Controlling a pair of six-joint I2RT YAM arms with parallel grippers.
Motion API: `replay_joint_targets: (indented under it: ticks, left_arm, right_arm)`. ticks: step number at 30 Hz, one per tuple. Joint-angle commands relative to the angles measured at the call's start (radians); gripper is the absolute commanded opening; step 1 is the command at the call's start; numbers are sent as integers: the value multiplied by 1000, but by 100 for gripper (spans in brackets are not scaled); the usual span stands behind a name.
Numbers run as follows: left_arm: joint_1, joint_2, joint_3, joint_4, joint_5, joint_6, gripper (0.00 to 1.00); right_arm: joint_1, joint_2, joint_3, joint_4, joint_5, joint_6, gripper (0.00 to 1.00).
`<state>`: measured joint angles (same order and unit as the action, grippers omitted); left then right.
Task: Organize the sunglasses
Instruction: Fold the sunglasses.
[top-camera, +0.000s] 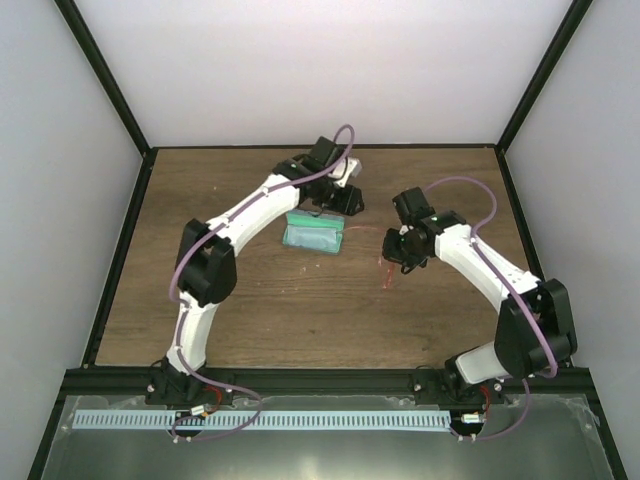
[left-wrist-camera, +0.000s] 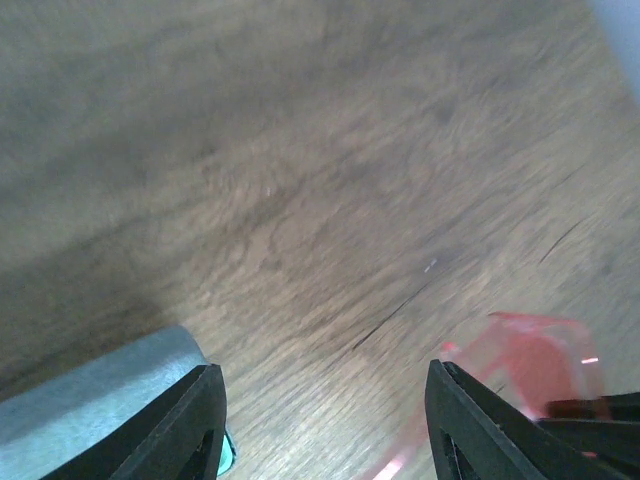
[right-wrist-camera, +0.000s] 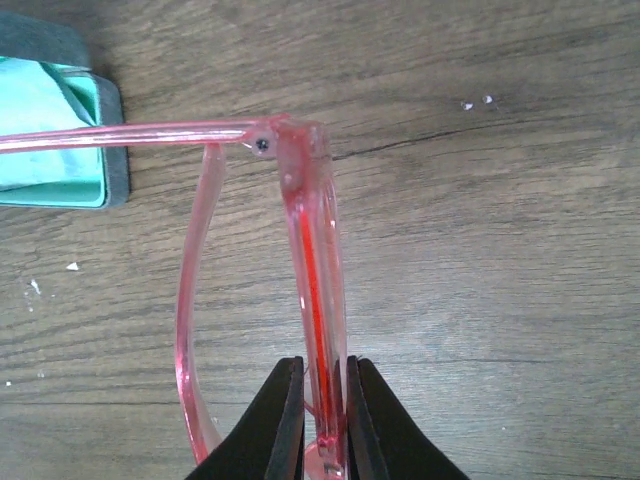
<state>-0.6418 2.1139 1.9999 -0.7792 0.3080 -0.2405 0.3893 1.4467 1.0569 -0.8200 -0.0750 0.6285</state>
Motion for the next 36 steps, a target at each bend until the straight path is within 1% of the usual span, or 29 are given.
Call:
replay_joint_targets:
  ticks: [1,6,10,15,20,23,25,28,32,36]
  left_arm:
    - [-38,44,-33,6,0,37,56]
    - [-108,42,-82,-3,-3,39,56]
    - [-156,8,-137,2,10,-2,56]
    - [-212,-16,-176,-3,28,-27,56]
    - [-221,-20,-174,-5,26,-42,56]
    - [-216,-26,-173,-30,-20,-44,57]
    - [-199,-46,-206,-40,-63,-52,57]
    - [-150,-114,-313,17,-50,-66,56]
    - [-107,-184,-404,22,-57,-53,56]
    - [-101,-216,-452,16,-68,-43,56]
  right_arm:
    - [-2,-45,43,7,-2,-22,1]
    - [-2,-31,93,1,3,-36,1]
    - [-3,-2,118,-10,10,-38,1]
    - [-3,25,140,12,-22,-33,1]
    - [-3,36,136,26,-48,-33,1]
    - [-2,31,114,33,-56,-38,1]
    - [-3,34,84,60,-95,-52,1]
    - [-4,53,16,119,-193,-69,1]
    - [-8,61,-121,280,-358,-85,1]
    - [-10,91,-212,401,-437,-92,1]
